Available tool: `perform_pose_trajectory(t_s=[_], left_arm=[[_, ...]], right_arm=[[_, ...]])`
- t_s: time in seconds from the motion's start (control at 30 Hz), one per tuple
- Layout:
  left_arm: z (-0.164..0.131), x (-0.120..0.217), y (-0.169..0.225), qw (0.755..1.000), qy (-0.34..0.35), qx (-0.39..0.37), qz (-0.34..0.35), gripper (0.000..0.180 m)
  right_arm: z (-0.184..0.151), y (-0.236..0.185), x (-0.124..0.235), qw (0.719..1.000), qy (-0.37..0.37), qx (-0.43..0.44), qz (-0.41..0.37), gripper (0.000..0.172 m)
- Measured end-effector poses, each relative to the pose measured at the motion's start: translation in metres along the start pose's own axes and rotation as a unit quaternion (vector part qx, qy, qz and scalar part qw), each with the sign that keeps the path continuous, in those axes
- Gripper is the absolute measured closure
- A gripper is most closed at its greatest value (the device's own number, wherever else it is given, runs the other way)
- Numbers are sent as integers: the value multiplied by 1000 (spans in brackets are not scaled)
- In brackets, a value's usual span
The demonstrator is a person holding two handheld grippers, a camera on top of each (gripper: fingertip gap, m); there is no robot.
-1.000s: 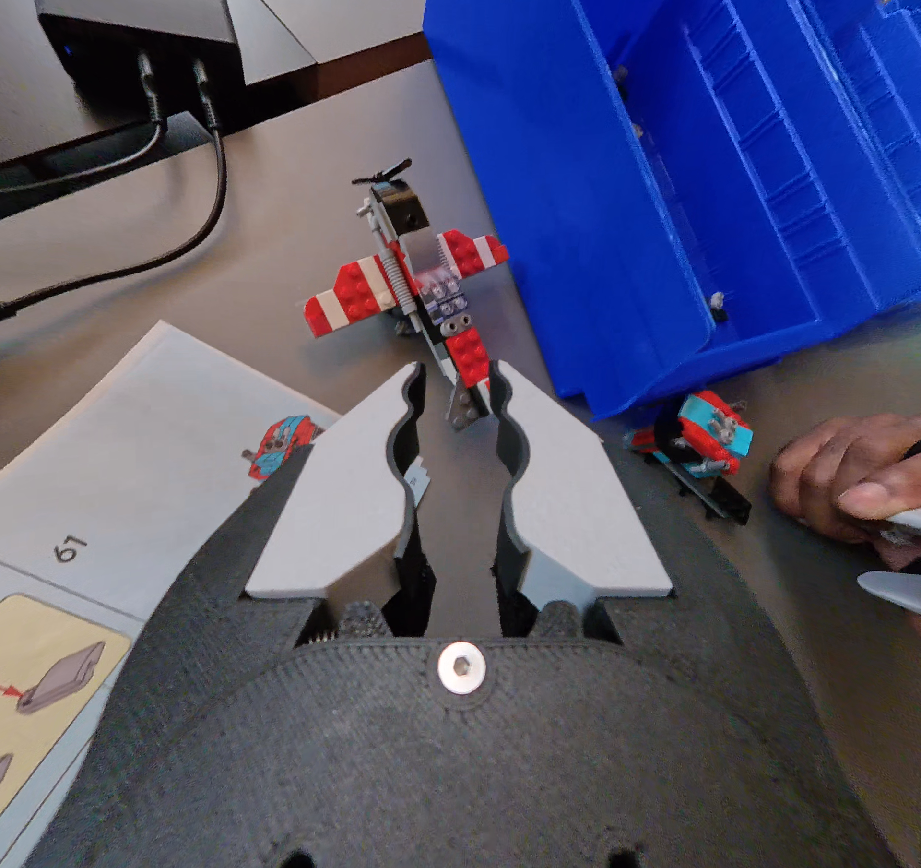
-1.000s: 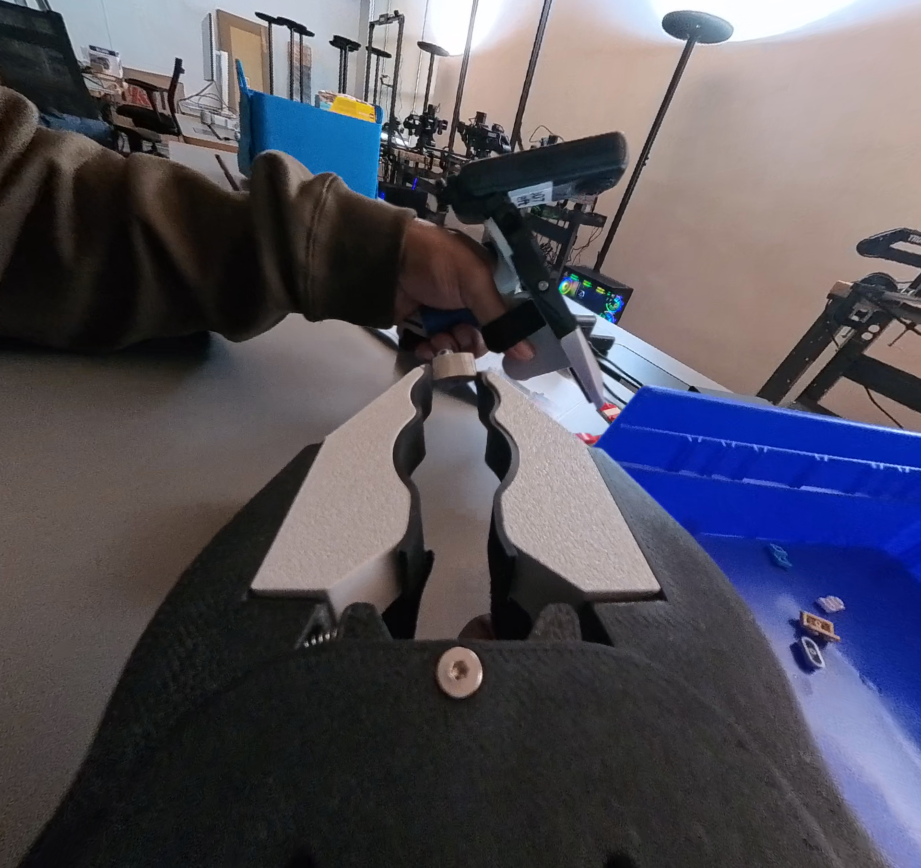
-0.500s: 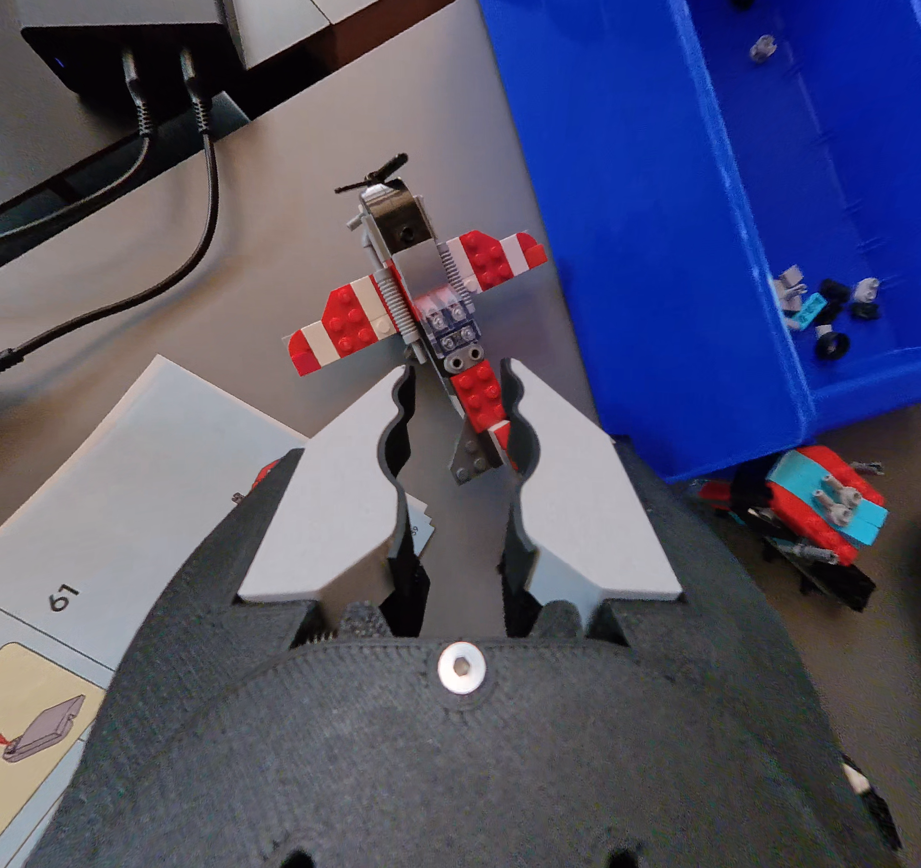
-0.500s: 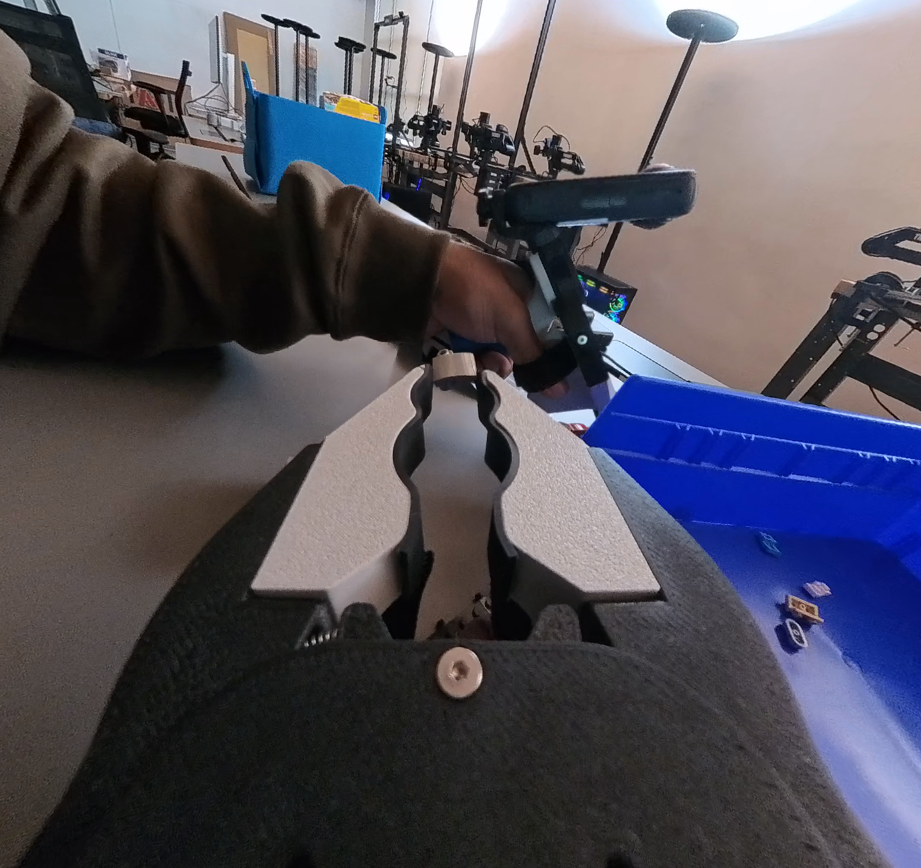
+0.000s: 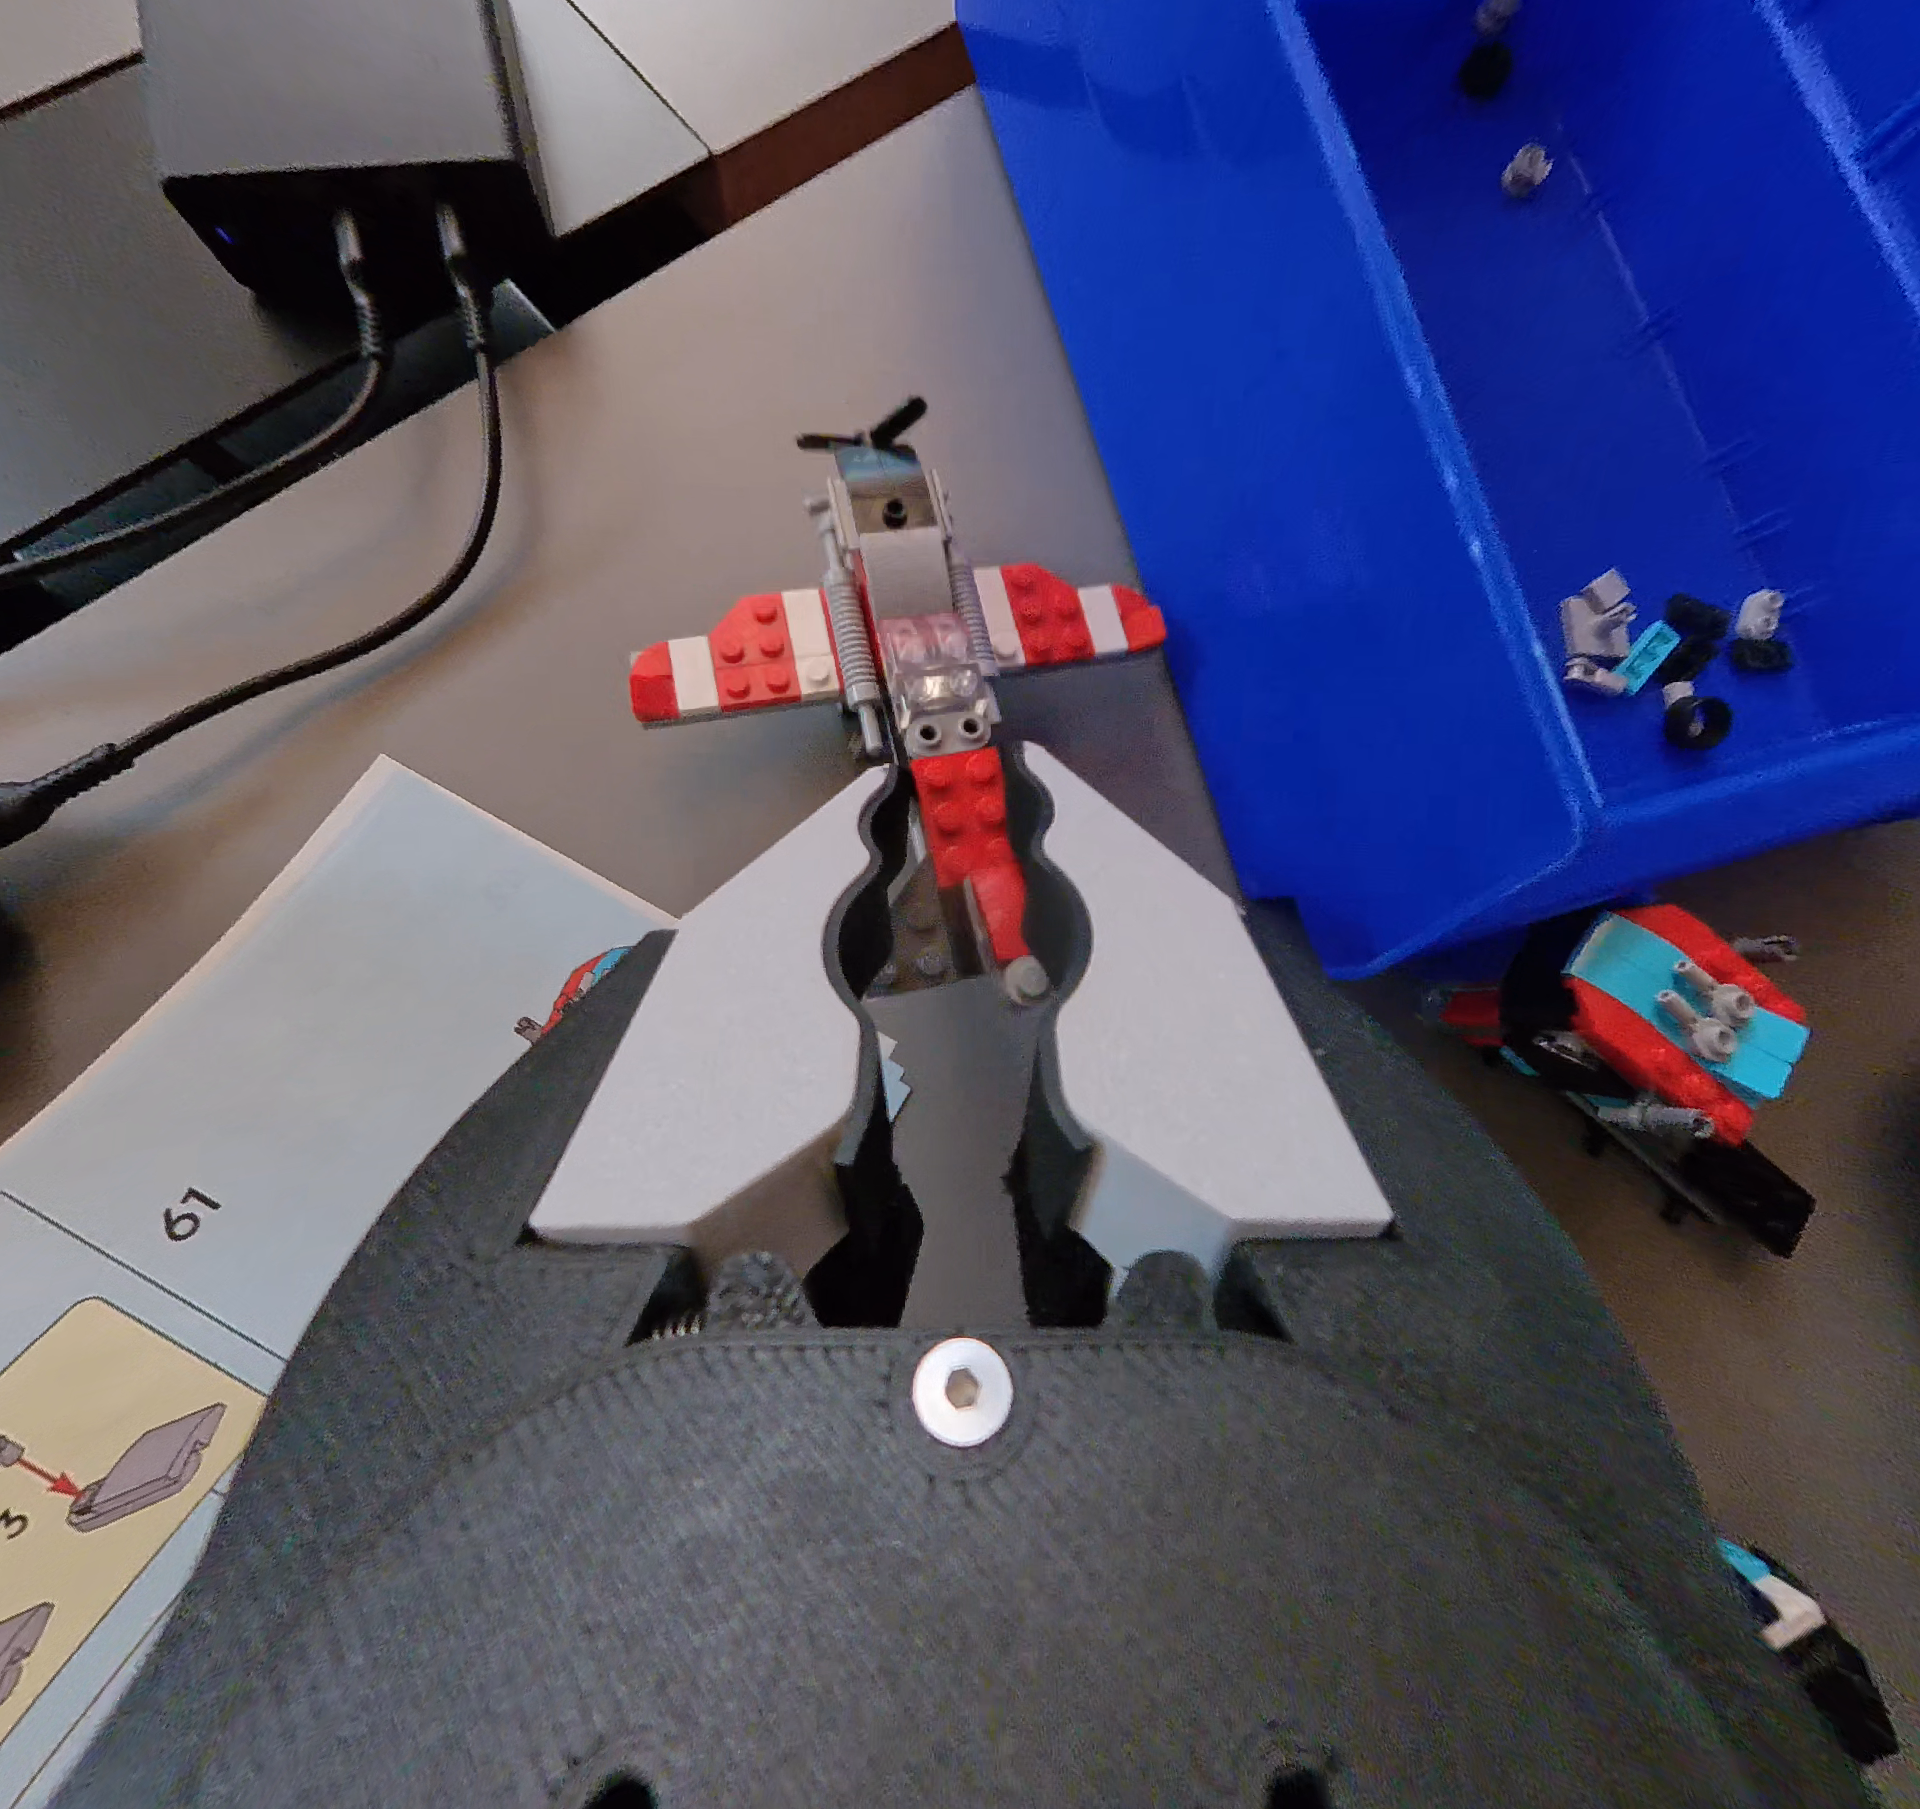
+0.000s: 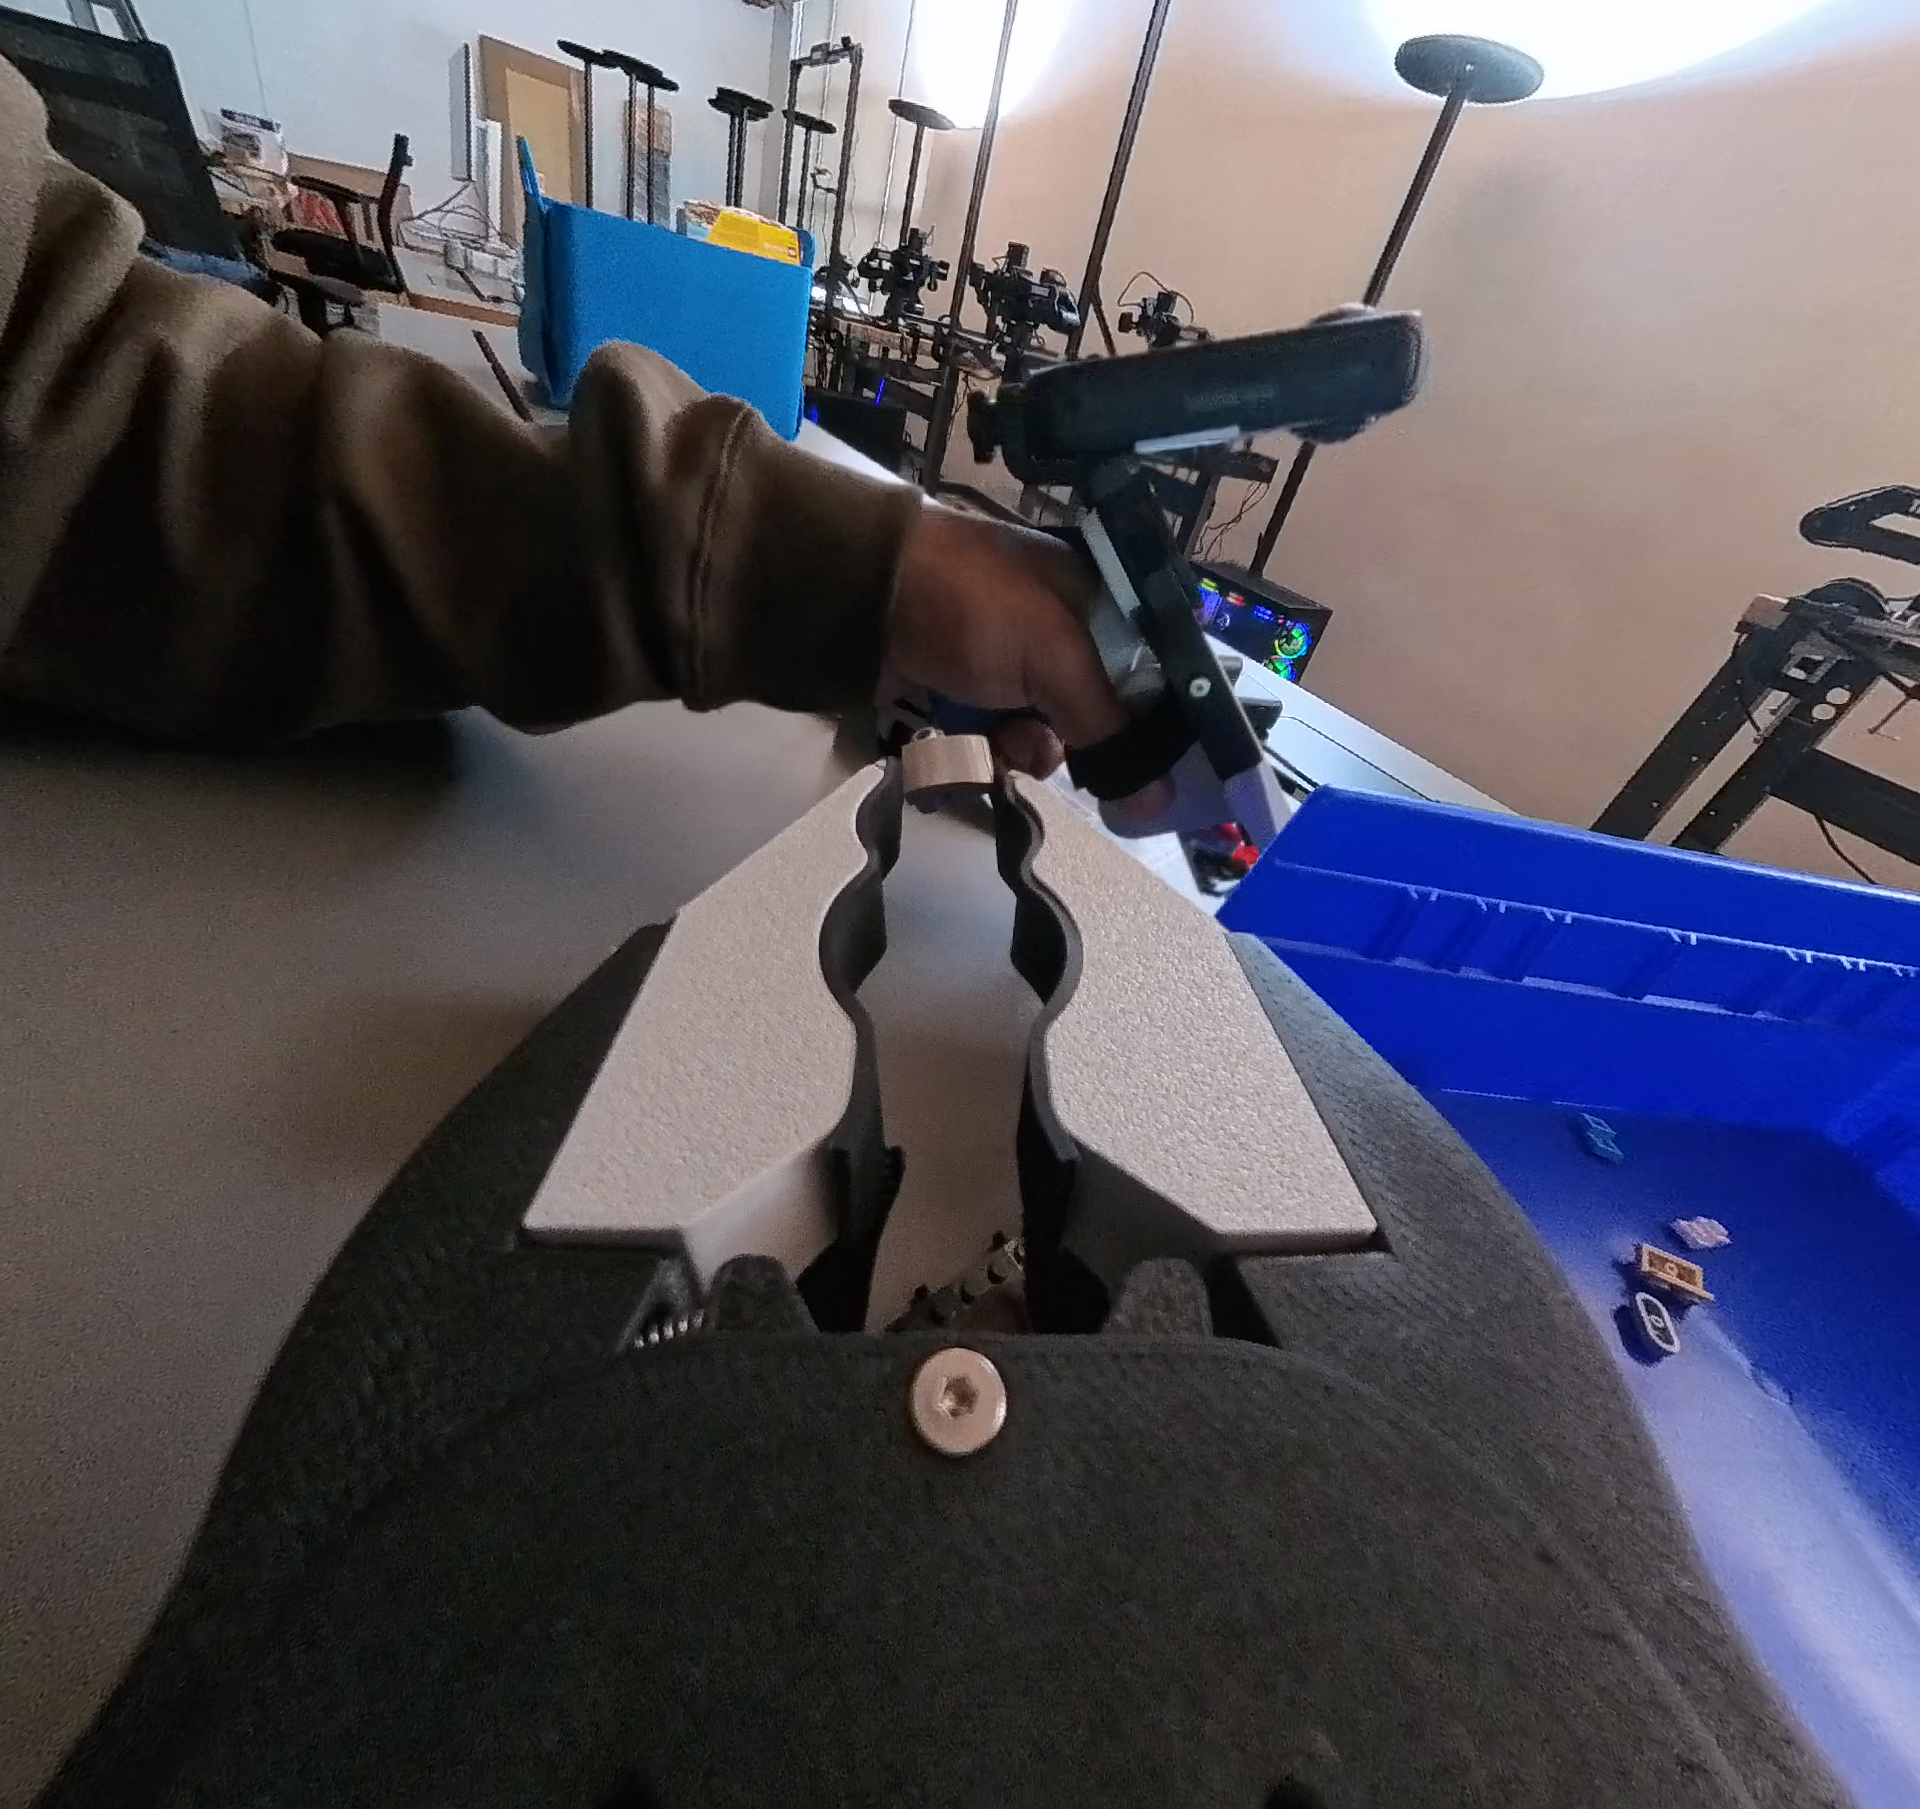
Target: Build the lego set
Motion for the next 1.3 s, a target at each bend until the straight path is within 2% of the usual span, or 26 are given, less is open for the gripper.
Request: perform_pose_trajectory(t_s=[0.13,0.47,0.63,0.8,0.93,1.03,1.17,1.3], left_arm=[[12,1,-2,1000,-5,1,-11,162],[38,-18,-6,996,-33,-59,-51,162],[30,-20,-13,993,-33,-87,-77,161],[17,-29,-29,990,-40,-125,-49,157],[17,-29,-32,990,-24,-125,-51,157],[19,-19,-30,987,0,-158,-39,154],[19,1,-14,975,35,-210,-62,152],[2,-2,-5,971,-18,-227,-79,157]], right_arm=[[0,-1,-1,1000,0,-1,1,154],[1,-1,0,1000,1,0,1,154],[0,-1,-1,1000,1,-3,2,154],[0,-2,-1,1000,1,-2,3,154],[0,-1,-1,1000,0,-3,3,154],[0,-1,-1,1000,1,-3,3,154],[-1,-1,-1,1000,1,-6,3,154],[-1,-1,-1,1000,0,-5,4,154]])
Point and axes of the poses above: each gripper's, where its closed fingertips meet, x back along the fingers, z out of its top, y = z × x across the jaws, the point moved 3 cm from there along x, back along the fingers, and after that the axes turned 14 degrees about z, right-handed, at the moved point
